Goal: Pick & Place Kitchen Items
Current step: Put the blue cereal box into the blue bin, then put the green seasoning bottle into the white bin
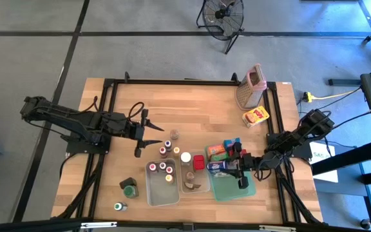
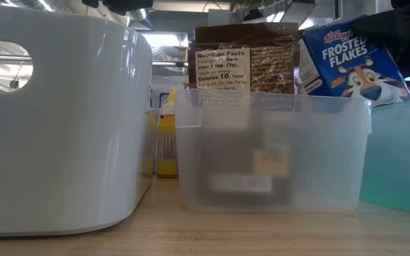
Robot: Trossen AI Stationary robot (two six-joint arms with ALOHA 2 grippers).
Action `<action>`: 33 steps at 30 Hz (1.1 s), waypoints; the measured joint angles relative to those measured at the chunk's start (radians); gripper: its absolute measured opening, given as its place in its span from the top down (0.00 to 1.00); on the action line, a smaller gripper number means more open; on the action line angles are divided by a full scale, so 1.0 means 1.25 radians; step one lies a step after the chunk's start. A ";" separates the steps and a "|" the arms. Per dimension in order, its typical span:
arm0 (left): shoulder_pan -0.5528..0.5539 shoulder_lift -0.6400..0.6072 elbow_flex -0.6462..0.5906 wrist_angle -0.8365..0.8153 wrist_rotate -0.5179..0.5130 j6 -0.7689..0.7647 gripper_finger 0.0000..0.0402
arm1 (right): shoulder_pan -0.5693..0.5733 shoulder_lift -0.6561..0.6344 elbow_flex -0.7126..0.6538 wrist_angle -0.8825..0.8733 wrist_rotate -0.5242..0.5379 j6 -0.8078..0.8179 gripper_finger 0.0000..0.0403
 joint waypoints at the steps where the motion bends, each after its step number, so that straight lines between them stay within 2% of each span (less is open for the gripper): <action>1: 0.000 0.000 0.000 0.000 0.000 0.000 0.52 | 0.000 0.000 0.000 0.000 0.000 0.000 0.57; 6: 0.000 0.000 0.000 0.000 0.000 0.000 0.51 | 0.000 0.001 0.000 0.000 0.000 -0.001 0.56; 16: 0.000 0.000 0.000 0.000 0.000 0.000 0.51 | 0.000 0.002 0.000 0.000 0.000 -0.004 0.47; 22: 0.000 0.000 0.000 0.001 0.000 0.004 0.52 | 0.000 0.004 -0.002 0.022 -0.003 -0.034 0.47; 33: 0.000 0.000 0.000 0.007 -0.003 0.084 0.51 | 0.008 0.005 0.009 0.070 -0.003 -0.093 0.47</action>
